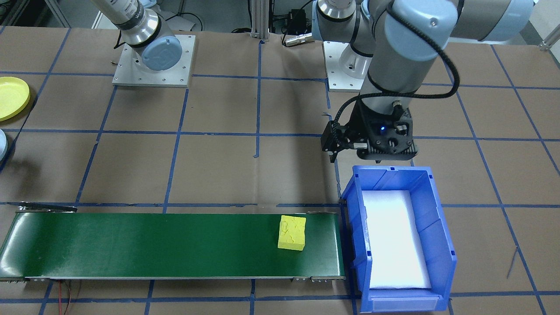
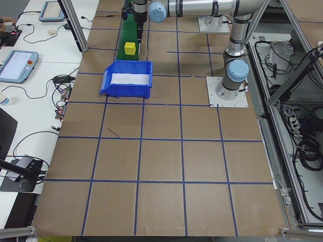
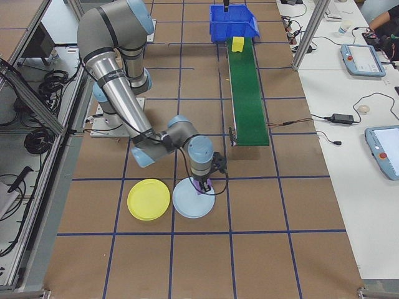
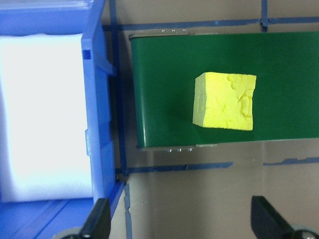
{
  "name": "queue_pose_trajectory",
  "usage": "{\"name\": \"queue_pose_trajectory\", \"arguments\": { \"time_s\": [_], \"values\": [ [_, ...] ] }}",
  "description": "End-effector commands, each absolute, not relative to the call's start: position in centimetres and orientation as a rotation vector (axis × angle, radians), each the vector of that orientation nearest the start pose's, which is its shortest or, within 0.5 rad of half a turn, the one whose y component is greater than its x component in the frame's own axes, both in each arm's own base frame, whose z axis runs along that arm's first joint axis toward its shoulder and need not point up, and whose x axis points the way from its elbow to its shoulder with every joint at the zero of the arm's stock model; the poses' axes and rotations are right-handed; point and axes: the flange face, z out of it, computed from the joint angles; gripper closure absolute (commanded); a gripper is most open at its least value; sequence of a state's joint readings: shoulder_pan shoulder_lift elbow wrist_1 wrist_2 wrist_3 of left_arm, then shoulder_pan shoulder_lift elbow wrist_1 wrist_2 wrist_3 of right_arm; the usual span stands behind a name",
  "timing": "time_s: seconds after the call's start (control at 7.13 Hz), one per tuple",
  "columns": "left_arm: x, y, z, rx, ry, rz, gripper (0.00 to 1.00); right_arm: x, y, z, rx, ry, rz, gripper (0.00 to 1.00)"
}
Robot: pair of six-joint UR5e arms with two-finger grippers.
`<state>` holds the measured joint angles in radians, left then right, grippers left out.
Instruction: Move block left to right into plate
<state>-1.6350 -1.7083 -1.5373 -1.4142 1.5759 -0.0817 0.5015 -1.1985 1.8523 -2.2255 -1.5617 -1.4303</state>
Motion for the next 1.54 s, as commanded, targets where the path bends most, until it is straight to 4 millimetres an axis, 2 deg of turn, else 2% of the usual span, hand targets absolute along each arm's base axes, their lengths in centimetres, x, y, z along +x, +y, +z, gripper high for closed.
{"name": "queue_pose_trajectory", "arguments": {
  "time_s": [0.0, 0.14, 0.28, 0.42, 0.56, 0.7, 0.84, 0.98, 1.12, 1.4],
  "values": [
    [-14.5, -48.9, 49.8, -0.075, 3.107, -0.088, 0.00, -45.1, -35.7, 21.3, -0.541, 3.089, -0.013, 0.00],
    [-14.0, -47.3, 50.8, -0.074, 3.051, -0.087, 0.00, -45.3, -35.8, 21.9, -0.496, 3.107, -0.019, 0.00],
    [-14.1, -46.6, 50.7, -0.072, 3.059, -0.040, 0.00, -44.8, -36.7, 23.4, -0.390, 3.135, -0.025, 0.00],
    [-13.6, -46.7, 50.3, -0.083, 3.060, -0.023, 0.00, -42.0, -39.6, 25.1, -0.418, 3.151, -0.040, 0.00],
    [-13.5, -46.5, 50.9, -0.090, 3.061, -0.036, 0.00, -36.4, -44.3, 27.3, -0.506, 3.162, -0.071, 0.00],
    [-13.7, -46.6, 50.7, -0.086, 3.072, -0.036, 0.00, -30.0, -48.4, 30.0, -0.515, 3.173, -0.172, 0.14],
    [-13.0, -46.8, 51.2, -0.075, 3.090, -0.047, 0.00, -26.3, -51.4, 31.6, -0.499, 3.160, -0.260, 0.12],
    [-12.1, -47.0, 51.2, -0.037, 3.092, -0.035, 0.00, -22.8, -53.6, 32.2, -0.475, 3.134, -0.316, 0.12],
    [-12.0, -47.0, 51.2, -0.043, 3.100, -0.031, 0.00, -18.2, -55.7, 32.5, -0.435, 3.074, -0.385, 0.04],
    [-11.9, -47.1, 51.6, -0.053, 3.131, -0.043, 0.00, -10.3, -59.7, 32.4, -0.367, 3.036, -0.385, 0.00]
  ]
}}
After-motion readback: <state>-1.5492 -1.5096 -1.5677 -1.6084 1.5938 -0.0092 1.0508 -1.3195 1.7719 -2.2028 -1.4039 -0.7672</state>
